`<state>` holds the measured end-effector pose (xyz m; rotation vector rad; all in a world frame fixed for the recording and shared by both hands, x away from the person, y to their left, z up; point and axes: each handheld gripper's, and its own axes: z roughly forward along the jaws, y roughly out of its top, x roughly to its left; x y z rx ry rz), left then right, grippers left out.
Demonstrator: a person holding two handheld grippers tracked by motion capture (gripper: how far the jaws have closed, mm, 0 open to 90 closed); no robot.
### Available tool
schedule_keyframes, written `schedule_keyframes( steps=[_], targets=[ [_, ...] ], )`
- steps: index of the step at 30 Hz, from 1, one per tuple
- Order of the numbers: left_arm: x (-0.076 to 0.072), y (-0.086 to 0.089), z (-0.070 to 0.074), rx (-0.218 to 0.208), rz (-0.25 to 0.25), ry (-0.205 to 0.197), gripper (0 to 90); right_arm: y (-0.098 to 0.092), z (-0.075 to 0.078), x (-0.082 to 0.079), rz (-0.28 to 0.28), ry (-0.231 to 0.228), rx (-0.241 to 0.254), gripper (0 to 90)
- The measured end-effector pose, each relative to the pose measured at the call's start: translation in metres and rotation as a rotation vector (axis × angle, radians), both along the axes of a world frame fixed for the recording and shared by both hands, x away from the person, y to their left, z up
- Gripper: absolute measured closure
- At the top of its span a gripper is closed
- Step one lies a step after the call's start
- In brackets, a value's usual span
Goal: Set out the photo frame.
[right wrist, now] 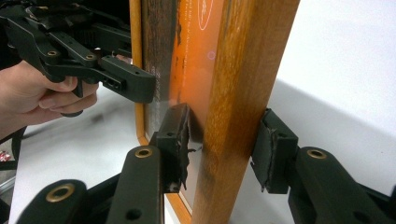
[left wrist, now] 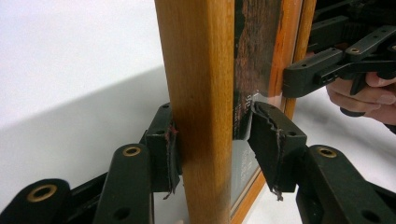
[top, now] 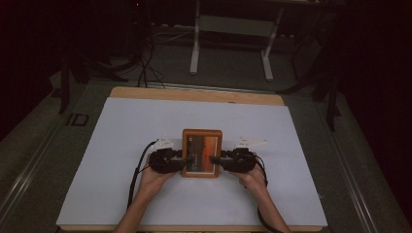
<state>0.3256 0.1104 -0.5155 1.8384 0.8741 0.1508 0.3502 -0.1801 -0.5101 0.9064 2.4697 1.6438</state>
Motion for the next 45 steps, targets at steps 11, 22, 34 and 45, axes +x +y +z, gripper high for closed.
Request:
schedule_keyframes(
  steps=[11,22,34,45],
  targets=[
    [0.000,-0.002,0.001,0.011,0.008,-0.004,52.1,-0.002,-0.001,0.000,0.009,0.012,0.009,60.5],
    [-0.002,0.003,0.002,0.016,0.028,-0.001,47.2,-0.005,0.002,0.000,-0.015,-0.001,0.007,50.0],
    [-0.008,0.005,0.002,0.035,0.022,0.009,59.0,-0.010,0.005,-0.001,-0.023,-0.012,-0.003,58.7],
    [-0.009,0.012,0.004,0.039,0.041,0.004,48.0,-0.014,0.011,-0.006,-0.009,-0.020,-0.017,51.1]
  ],
)
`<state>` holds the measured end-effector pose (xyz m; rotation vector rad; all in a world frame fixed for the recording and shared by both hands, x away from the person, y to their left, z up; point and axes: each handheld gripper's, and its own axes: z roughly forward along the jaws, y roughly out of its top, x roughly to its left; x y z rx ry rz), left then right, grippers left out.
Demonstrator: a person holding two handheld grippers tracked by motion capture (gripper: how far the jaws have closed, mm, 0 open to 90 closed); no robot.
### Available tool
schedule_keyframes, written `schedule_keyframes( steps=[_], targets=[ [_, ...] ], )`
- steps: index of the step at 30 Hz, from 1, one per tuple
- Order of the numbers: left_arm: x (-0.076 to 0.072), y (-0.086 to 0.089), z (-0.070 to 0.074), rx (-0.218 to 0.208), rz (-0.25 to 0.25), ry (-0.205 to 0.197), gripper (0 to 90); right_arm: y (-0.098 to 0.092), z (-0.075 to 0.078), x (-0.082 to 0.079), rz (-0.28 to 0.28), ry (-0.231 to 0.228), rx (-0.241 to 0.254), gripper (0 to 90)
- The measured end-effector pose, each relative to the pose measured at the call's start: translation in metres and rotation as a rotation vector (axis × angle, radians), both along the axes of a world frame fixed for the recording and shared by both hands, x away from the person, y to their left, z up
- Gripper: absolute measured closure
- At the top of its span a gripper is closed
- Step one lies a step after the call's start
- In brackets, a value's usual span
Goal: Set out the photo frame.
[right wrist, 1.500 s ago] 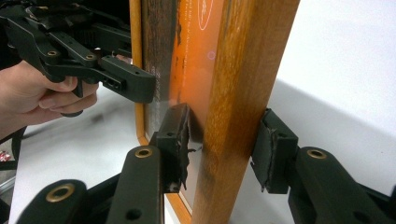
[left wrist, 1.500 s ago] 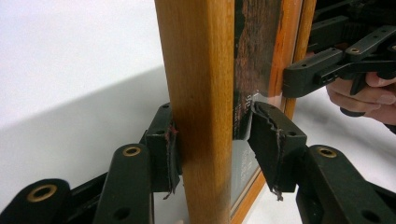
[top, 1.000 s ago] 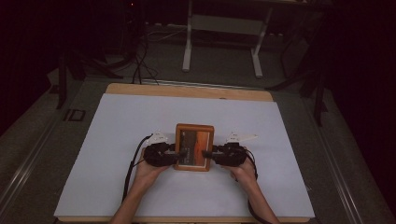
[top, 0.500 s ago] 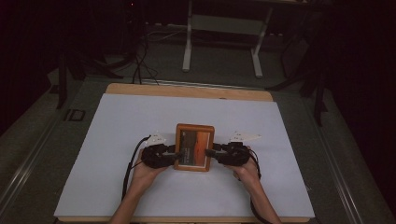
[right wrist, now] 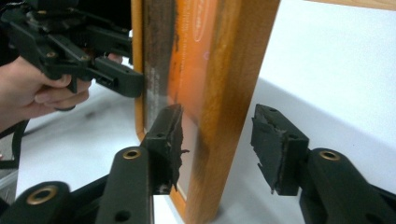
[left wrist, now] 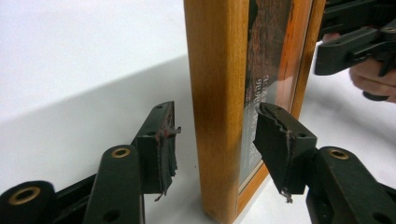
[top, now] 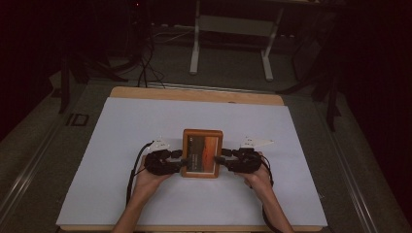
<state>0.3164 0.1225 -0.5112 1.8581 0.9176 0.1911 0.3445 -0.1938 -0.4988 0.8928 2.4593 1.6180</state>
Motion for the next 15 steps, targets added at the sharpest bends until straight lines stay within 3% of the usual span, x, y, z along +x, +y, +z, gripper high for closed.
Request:
schedule_keyframes(
  steps=[5,15],
  targets=[
    [-0.004,0.006,0.005,-0.003,0.014,-0.012,47.1,-0.006,0.005,-0.006,-0.003,-0.011,-0.029,49.5],
    [-0.012,0.025,0.015,0.022,0.085,-0.029,47.1,-0.023,0.014,-0.007,-0.042,-0.019,-0.007,48.0]
  ],
)
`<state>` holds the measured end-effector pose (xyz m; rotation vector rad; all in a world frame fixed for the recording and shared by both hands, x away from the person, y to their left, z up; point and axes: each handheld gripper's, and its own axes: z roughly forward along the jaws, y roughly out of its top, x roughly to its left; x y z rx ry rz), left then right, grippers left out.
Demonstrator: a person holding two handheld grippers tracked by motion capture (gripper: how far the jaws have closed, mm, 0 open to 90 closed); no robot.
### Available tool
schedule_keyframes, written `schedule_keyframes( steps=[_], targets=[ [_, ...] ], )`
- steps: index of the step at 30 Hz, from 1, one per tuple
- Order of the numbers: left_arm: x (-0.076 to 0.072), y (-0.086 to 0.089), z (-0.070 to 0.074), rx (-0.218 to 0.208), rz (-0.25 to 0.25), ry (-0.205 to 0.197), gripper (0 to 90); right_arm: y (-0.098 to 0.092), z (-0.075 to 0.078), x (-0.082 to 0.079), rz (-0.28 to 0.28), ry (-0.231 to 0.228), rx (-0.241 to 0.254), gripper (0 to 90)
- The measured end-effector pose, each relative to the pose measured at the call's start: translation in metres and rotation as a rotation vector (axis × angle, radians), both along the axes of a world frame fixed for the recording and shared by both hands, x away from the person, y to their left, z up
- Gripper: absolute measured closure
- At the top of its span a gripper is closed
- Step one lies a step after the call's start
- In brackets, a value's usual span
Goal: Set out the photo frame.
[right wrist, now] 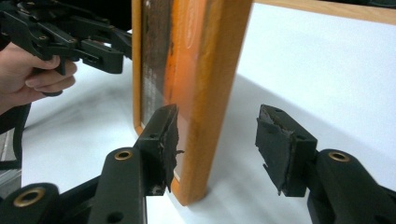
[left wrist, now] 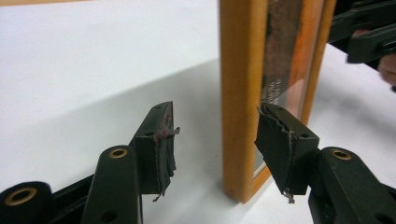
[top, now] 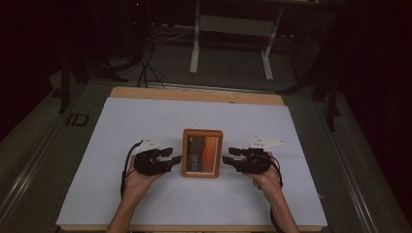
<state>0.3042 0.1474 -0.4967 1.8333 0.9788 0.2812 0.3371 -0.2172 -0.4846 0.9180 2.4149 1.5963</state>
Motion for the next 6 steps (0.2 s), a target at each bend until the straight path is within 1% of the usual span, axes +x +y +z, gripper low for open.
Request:
schedule_keyframes(
  steps=[2,3,4,5,6],
  targets=[
    [-0.002,0.007,0.002,0.015,0.028,-0.005,47.1,-0.005,0.001,0.000,-0.011,0.000,0.002,47.9],
    [-0.002,0.007,0.002,0.015,0.028,-0.005,47.0,-0.009,0.002,0.000,-0.021,0.001,0.005,47.9],
    [-0.002,0.016,0.002,0.016,0.068,0.001,47.1,-0.014,0.002,0.000,-0.035,0.002,0.003,47.8],
    [-0.002,0.018,0.002,0.019,0.083,0.004,47.1,-0.017,0.003,0.001,-0.047,0.001,-0.006,47.8],
    [-0.002,0.018,0.002,0.019,0.083,0.004,47.1,-0.019,0.003,0.001,-0.058,0.002,-0.015,47.4]
  ],
)
